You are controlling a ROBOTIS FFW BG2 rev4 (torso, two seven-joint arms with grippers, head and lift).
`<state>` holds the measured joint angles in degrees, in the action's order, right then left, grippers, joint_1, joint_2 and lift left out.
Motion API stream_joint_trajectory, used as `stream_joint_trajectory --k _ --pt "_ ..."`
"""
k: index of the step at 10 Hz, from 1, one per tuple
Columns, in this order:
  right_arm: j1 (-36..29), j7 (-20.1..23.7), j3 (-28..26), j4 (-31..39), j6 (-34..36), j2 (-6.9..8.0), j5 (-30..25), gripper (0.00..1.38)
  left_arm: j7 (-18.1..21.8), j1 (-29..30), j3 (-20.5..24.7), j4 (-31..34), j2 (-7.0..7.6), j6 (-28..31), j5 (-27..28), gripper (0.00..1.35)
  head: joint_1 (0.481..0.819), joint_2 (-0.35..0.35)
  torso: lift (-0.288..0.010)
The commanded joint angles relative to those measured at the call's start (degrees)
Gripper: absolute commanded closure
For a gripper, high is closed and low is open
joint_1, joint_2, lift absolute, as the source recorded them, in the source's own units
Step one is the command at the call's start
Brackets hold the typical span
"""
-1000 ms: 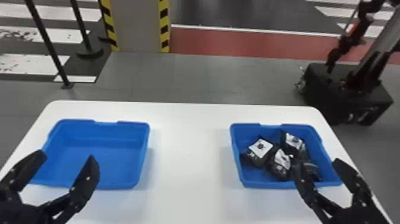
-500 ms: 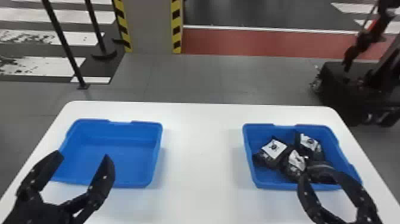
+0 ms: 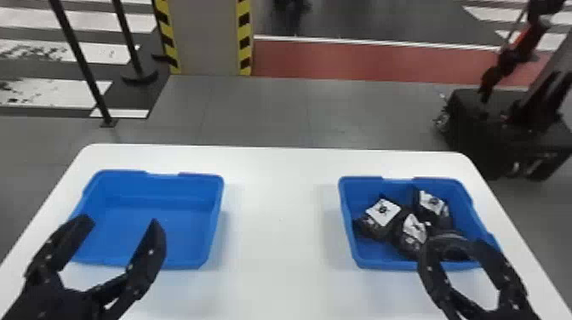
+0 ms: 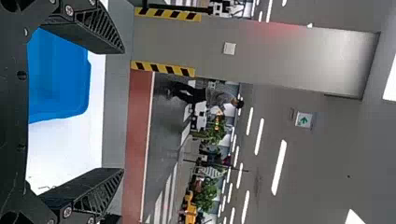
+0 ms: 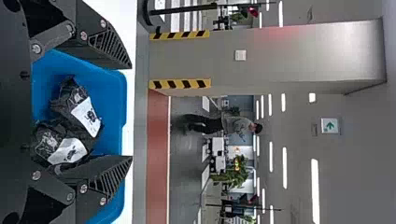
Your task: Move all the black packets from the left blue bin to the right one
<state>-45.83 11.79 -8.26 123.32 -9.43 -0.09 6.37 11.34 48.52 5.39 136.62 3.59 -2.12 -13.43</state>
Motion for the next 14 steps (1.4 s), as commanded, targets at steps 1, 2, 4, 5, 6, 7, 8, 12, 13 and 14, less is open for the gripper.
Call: stream_joint_trajectory --k 1,2,4,5,6,7,8,12,13,14 --pt "0.27 -0.10 0.00 -0.07 0.00 0.14 0.13 0.37 0.00 -0.01 -0.11 0.00 0.18 0.15 -0.46 0.13 0.695 -0.059 -0.110" --pt "0.55 -0.18 0.00 -0.49 0.00 0.14 0.22 0.37 0.00 -0.01 -0.46 0.00 0.45 0.29 -0.81 0.13 0.695 -0.060 -0.110" --pt "0.69 -0.18 0.09 -0.49 0.00 0.14 0.31 0.37 0.00 -0.15 -0.55 0.00 0.54 0.57 -0.81 0.13 0.695 -0.067 -0.110" --pt "0.83 -0.18 0.09 -0.63 0.00 0.14 0.31 0.37 0.00 -0.15 -0.64 -0.14 0.54 0.85 -0.99 0.13 0.695 -0.068 -0.110" --pt "0.83 -0.18 0.09 -0.63 0.00 0.14 0.31 0.37 0.00 -0.15 -0.73 -0.14 0.71 0.85 -1.07 0.13 0.695 -0.069 -0.110" --pt "0.83 -0.18 0.09 -0.63 0.00 0.14 0.39 0.37 0.00 -0.15 -0.90 -0.14 0.80 1.13 -1.34 0.13 0.695 -0.069 -0.110" --pt "0.83 -0.18 0.09 -0.49 0.00 0.14 0.39 0.37 0.00 -0.15 -1.08 -0.14 0.89 1.28 -1.51 0.13 0.695 -0.071 -0.110" --pt "1.25 -0.18 0.09 -0.63 0.00 0.14 0.48 0.37 0.00 -0.43 -1.43 -0.28 1.06 1.42 -1.86 0.13 0.695 -0.081 -0.110" --pt "1.39 -0.18 0.09 -0.63 0.00 0.14 0.66 0.37 0.00 -0.71 -1.43 -0.28 1.06 1.42 -1.95 0.13 0.695 -0.081 -0.110" --pt "1.53 -0.18 0.09 -0.63 0.00 0.14 0.83 0.37 0.00 -0.85 -1.52 -0.42 1.06 1.56 -2.13 0.13 0.695 -0.080 -0.110"
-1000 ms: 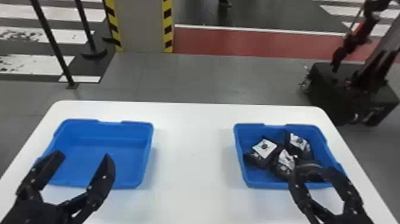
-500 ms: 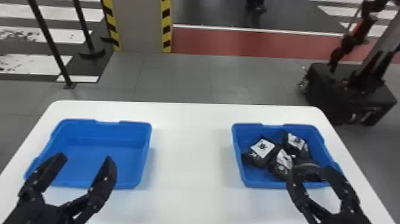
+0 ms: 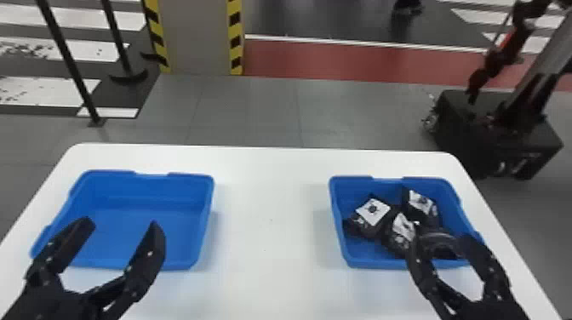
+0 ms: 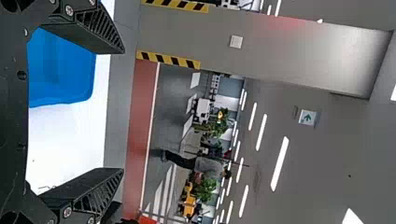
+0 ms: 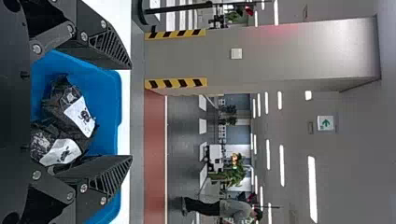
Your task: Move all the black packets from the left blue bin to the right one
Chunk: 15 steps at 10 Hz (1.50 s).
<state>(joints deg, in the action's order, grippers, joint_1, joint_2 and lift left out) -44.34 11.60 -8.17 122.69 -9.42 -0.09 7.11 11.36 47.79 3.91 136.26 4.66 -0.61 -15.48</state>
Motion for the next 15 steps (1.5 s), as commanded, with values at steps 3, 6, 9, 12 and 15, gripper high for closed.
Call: stream_joint_trajectory --k 3,6,9,12,15 --pt "0.19 0.00 0.00 0.42 0.00 0.14 0.10 0.37 0.06 -0.12 -0.22 -0.49 0.09 -0.38 -0.34 0.13 0.695 -0.082 -0.110" --pt "0.19 0.00 0.00 0.42 0.00 0.14 0.10 0.37 0.24 -0.26 -0.39 -0.63 0.18 -0.38 -0.69 0.13 0.695 -0.083 -0.110" --pt "0.19 0.00 0.00 0.28 0.00 0.14 0.19 0.37 0.24 -0.41 -0.57 -0.91 0.18 -0.24 -0.95 0.13 0.695 -0.087 -0.110" --pt "0.19 0.00 0.53 -0.28 0.14 0.14 0.54 0.37 0.24 -0.12 -0.66 -1.05 0.18 -0.10 -1.30 0.13 0.695 -0.086 -0.110" --pt "0.19 0.00 0.61 -0.14 0.00 0.14 0.54 0.37 0.24 -0.12 -0.75 -1.05 0.26 -0.10 -1.39 0.13 0.695 -0.083 -0.110"
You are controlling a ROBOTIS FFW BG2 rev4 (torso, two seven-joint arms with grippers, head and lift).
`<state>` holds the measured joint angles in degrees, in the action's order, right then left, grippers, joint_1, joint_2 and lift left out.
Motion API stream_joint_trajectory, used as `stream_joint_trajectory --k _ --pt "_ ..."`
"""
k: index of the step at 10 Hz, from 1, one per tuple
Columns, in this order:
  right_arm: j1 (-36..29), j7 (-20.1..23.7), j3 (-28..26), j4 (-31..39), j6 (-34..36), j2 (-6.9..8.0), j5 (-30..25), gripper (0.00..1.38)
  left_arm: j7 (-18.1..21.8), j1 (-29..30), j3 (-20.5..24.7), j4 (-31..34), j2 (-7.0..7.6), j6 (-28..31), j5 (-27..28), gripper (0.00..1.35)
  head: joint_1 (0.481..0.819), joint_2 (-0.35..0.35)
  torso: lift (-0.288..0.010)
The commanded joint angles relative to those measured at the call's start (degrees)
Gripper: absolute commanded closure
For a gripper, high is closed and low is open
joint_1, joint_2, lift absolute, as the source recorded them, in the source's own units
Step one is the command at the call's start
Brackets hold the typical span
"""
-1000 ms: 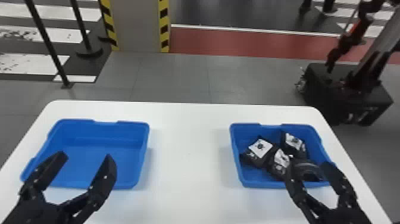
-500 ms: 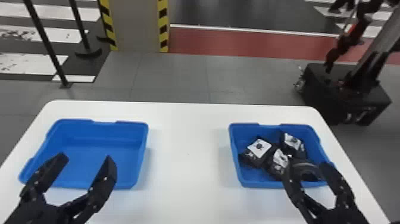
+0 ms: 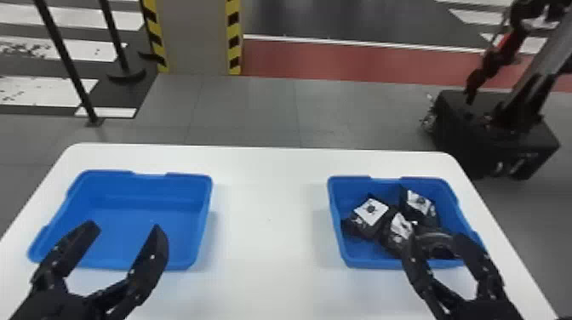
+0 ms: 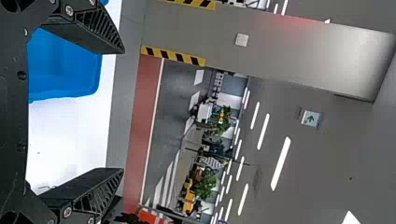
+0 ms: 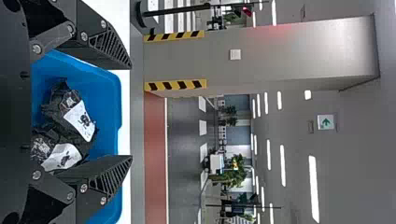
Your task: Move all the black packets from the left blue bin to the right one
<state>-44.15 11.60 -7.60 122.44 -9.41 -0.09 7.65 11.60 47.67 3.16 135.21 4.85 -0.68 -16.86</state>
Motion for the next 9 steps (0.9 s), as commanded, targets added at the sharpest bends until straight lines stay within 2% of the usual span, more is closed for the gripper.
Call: stream_joint_trajectory --k 1,9 --pt "0.00 0.09 0.04 -0.02 -0.01 0.14 0.09 0.37 0.00 0.00 0.00 0.00 0.07 0.11 -0.11 0.13 0.695 -0.083 -0.110" --pt "-0.14 0.00 0.13 -0.16 -0.01 0.14 0.79 0.37 0.71 -0.14 -0.26 -1.55 -0.02 0.82 -2.13 0.13 0.695 -0.090 -0.110"
